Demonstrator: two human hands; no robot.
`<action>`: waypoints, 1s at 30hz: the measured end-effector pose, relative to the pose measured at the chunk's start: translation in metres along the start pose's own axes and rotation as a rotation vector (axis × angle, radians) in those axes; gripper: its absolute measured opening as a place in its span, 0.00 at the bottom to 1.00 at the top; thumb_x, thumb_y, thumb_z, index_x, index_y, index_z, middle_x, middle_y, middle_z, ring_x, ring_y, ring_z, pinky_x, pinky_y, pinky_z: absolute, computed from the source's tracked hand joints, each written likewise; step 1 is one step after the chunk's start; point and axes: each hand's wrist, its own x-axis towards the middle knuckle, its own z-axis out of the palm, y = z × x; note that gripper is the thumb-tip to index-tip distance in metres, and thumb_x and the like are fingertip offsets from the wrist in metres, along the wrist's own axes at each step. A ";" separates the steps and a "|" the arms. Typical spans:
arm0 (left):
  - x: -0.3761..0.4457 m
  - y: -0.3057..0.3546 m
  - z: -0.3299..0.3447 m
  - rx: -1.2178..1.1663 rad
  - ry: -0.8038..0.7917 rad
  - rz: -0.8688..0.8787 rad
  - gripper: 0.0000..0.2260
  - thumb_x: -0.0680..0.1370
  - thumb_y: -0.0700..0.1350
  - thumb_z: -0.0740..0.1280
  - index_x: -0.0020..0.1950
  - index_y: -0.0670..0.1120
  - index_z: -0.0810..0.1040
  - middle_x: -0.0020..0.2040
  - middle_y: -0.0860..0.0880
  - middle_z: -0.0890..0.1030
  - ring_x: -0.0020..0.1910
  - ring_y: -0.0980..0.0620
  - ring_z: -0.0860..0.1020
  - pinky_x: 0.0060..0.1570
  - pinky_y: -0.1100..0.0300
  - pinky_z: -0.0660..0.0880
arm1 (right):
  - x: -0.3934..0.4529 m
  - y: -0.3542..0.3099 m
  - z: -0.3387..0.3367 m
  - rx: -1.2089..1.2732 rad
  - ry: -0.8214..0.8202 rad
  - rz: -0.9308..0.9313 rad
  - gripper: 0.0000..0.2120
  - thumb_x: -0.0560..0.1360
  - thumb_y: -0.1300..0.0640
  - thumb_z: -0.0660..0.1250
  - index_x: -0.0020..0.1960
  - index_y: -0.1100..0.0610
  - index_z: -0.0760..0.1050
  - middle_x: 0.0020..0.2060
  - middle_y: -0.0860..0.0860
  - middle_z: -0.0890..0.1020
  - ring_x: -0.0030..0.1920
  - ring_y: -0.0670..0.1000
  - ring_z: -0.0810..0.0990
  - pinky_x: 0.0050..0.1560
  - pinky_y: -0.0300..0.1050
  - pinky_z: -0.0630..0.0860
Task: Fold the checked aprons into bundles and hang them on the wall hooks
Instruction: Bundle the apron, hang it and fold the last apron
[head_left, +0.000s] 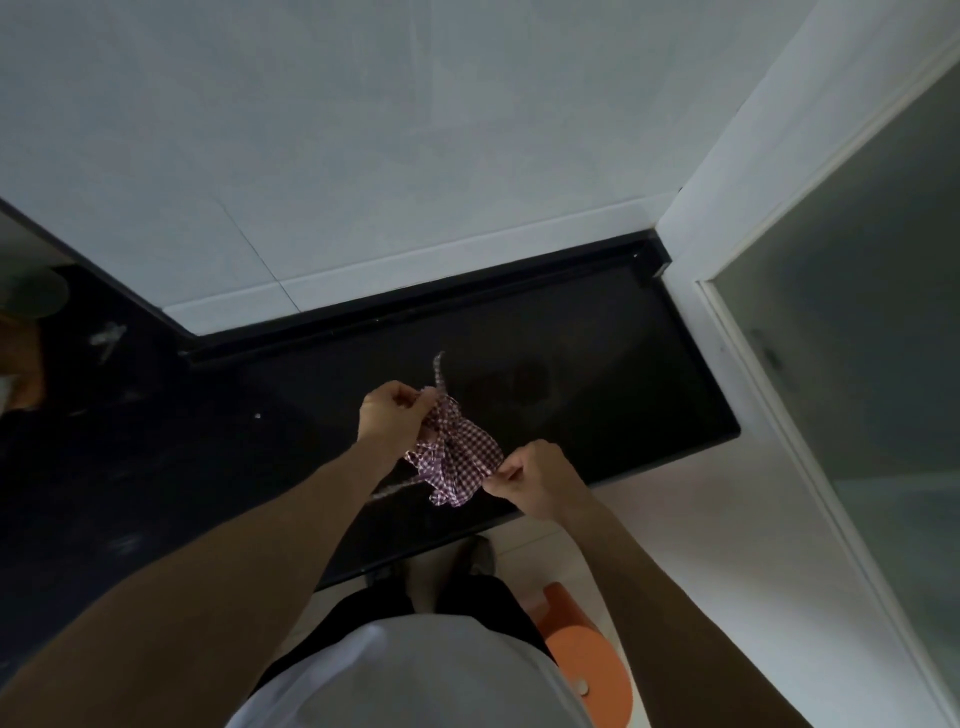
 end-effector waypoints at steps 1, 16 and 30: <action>0.000 0.000 -0.001 -0.024 0.021 -0.002 0.08 0.77 0.49 0.72 0.48 0.45 0.78 0.44 0.46 0.83 0.32 0.54 0.82 0.34 0.61 0.80 | 0.000 0.000 -0.002 -0.003 -0.030 0.027 0.08 0.75 0.55 0.73 0.46 0.60 0.85 0.36 0.51 0.85 0.33 0.39 0.79 0.39 0.34 0.75; -0.011 0.018 -0.008 0.206 -0.323 0.086 0.12 0.81 0.50 0.66 0.50 0.42 0.82 0.38 0.46 0.80 0.31 0.56 0.76 0.29 0.66 0.73 | 0.010 -0.029 0.002 1.189 0.125 0.054 0.08 0.79 0.58 0.67 0.53 0.60 0.82 0.45 0.50 0.85 0.52 0.49 0.83 0.57 0.43 0.76; 0.004 0.028 0.002 -0.842 -0.234 -0.412 0.03 0.76 0.43 0.67 0.45 0.44 0.75 0.39 0.47 0.76 0.32 0.54 0.72 0.38 0.58 0.69 | 0.023 -0.035 0.001 1.924 0.222 0.340 0.21 0.81 0.55 0.60 0.30 0.56 0.66 0.29 0.53 0.71 0.33 0.51 0.74 0.55 0.51 0.74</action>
